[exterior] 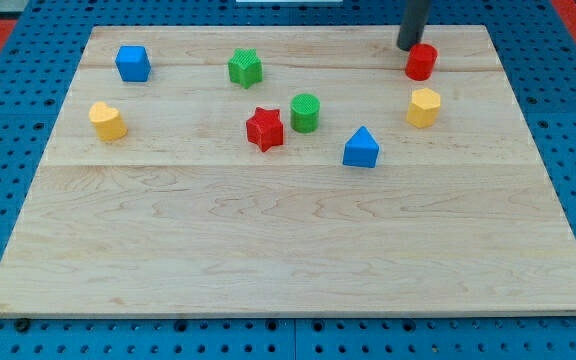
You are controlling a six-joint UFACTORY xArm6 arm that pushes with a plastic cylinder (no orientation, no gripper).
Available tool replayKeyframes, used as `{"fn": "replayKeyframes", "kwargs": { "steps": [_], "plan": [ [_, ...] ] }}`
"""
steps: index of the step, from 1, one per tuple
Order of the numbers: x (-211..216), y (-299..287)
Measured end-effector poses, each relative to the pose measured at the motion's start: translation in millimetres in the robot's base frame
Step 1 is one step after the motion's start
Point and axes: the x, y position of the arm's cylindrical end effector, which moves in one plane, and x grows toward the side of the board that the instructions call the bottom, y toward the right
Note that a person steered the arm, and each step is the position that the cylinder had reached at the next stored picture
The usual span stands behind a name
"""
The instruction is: Keep arm above blue triangle
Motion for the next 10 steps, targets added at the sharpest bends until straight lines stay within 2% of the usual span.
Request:
{"fn": "replayKeyframes", "kwargs": {
  "steps": [1,3,6,7,8,10],
  "plan": [
    [-3,-51],
    [-4,-51],
    [47,-65],
    [47,-64],
    [70,-66],
    [153,-56]
  ]
}}
